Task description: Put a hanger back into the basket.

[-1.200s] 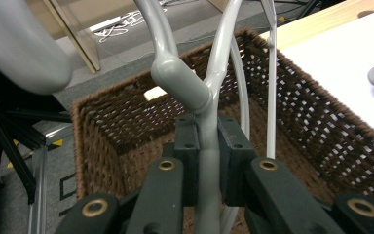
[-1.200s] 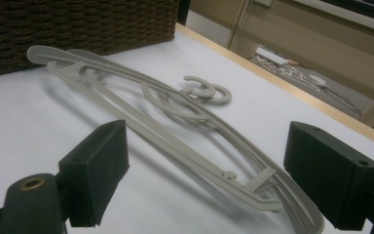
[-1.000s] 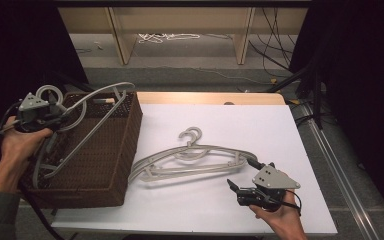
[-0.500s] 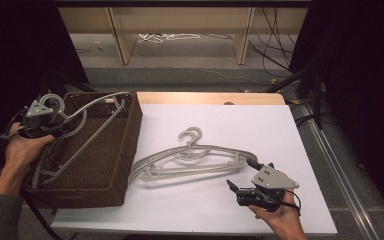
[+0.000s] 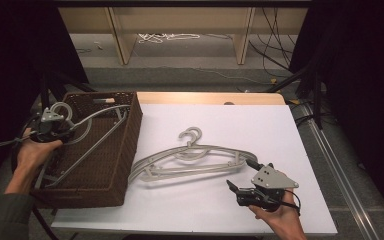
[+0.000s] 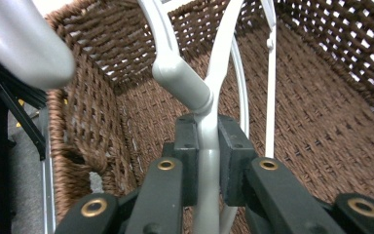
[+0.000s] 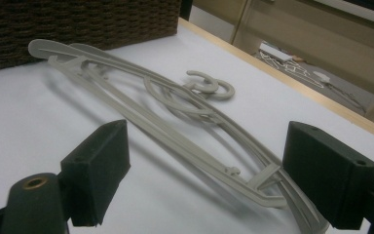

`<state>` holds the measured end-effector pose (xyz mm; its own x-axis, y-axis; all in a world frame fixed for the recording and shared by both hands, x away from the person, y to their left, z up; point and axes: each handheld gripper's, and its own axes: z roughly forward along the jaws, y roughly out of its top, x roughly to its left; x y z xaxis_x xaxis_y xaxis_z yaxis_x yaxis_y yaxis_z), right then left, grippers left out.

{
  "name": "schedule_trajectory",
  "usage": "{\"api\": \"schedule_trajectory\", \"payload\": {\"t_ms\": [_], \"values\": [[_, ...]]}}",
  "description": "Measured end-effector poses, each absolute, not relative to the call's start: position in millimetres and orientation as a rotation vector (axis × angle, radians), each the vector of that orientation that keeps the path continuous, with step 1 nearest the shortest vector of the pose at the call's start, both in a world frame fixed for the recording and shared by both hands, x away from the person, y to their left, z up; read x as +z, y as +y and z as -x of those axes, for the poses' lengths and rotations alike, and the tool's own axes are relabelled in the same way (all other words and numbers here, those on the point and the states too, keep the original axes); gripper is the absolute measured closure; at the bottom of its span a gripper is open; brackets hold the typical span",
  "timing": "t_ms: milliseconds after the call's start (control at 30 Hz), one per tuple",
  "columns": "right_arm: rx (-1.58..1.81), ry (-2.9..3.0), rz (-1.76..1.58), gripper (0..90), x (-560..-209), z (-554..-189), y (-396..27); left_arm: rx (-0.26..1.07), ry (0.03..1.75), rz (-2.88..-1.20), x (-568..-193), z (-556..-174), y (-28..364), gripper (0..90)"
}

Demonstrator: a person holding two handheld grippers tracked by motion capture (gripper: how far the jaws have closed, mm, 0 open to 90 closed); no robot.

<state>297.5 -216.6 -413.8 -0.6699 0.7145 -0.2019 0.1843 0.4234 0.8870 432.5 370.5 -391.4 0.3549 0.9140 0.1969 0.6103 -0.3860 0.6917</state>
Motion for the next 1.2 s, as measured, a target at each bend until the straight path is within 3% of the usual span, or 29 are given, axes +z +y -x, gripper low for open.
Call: {"api": "schedule_trajectory", "payload": {"t_ms": [433,667,800,1200], "values": [[1.222,2.102,-0.758,18.9,-414.9,-298.8,-216.4,0.748,1.452,-2.059,-418.4,-438.0,376.1,77.1],[1.224,2.102,-0.758,18.9,-415.4,-298.9,-217.2,0.801,1.577,-1.920,-412.9,-428.5,380.7,49.0],[1.228,2.100,-0.765,18.7,-416.5,-300.1,-217.2,0.788,1.580,-1.872,-401.9,-420.8,375.5,38.9],[1.227,2.110,-0.770,18.7,-417.0,-300.3,-217.9,0.751,1.417,-1.782,-371.9,-392.5,335.7,27.1]]}}
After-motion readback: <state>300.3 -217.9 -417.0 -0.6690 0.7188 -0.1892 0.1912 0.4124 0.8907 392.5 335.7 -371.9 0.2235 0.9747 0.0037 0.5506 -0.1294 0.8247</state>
